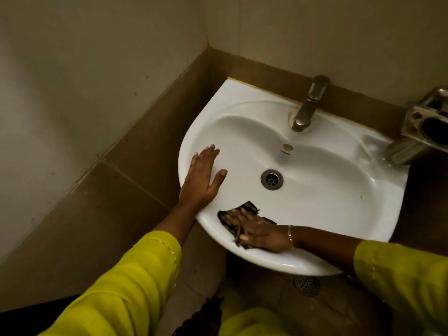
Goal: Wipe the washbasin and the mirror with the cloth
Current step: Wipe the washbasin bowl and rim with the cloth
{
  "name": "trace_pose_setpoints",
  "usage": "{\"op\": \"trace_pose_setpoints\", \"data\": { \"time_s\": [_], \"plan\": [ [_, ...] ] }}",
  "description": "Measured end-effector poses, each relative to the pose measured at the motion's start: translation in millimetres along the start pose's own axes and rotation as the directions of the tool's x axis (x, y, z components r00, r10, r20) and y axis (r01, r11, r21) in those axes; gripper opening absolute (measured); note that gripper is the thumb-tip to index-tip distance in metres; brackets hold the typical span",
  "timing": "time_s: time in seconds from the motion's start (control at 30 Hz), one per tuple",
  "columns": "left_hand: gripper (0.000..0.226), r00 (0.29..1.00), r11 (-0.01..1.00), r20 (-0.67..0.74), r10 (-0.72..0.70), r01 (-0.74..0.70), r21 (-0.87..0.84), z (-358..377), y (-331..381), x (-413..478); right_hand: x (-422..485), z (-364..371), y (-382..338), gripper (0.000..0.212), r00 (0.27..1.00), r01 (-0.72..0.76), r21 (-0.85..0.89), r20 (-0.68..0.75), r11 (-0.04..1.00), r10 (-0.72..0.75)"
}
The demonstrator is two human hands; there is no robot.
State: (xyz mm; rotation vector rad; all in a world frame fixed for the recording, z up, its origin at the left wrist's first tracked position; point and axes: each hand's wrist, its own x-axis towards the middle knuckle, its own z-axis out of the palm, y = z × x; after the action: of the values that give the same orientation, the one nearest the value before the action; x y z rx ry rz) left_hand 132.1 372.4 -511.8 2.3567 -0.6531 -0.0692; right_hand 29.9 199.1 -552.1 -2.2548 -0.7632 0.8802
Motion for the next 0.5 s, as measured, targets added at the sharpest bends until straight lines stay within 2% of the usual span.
{"op": "trace_pose_setpoints", "data": {
  "time_s": [0.07,0.13,0.23,0.3,0.33,0.37,0.4,0.5],
  "plan": [
    [0.091,1.000,0.999,-0.027,-0.001,0.000,-0.041,0,-2,1,21,-2,-4,0.055,0.994,0.035,0.014,-0.101,0.999,-0.034],
    [0.094,0.998,0.998,-0.058,-0.010,0.006,-0.067,-1,-3,2,40,-5,-7,0.053,0.980,0.058,0.023,-0.194,0.998,-0.052],
    [0.092,0.997,0.997,-0.072,-0.024,0.019,-0.073,0,-4,3,68,-16,-10,0.056,0.949,0.063,0.048,-0.311,0.997,-0.045],
    [0.086,0.997,0.998,-0.077,-0.028,0.024,-0.060,0,-5,4,84,-27,-12,0.072,0.933,0.026,0.099,-0.361,0.995,0.012],
    [0.082,0.996,0.998,-0.080,-0.030,0.026,-0.055,0,-6,4,92,-32,-11,0.064,0.924,0.025,0.093,-0.382,0.995,0.012],
    [0.083,0.996,0.998,-0.081,-0.031,0.027,-0.048,1,-6,5,104,-37,-7,0.052,0.915,0.021,0.047,-0.403,0.999,0.000],
    [0.085,0.996,0.999,-0.079,-0.028,0.025,-0.037,1,-7,5,114,-43,-1,0.050,0.911,-0.010,-0.010,-0.413,1.000,0.005],
    [0.090,0.996,1.000,-0.089,-0.018,0.017,-0.010,2,-9,5,141,-58,17,0.059,0.916,-0.129,-0.260,-0.400,0.957,0.015]
  ]
}}
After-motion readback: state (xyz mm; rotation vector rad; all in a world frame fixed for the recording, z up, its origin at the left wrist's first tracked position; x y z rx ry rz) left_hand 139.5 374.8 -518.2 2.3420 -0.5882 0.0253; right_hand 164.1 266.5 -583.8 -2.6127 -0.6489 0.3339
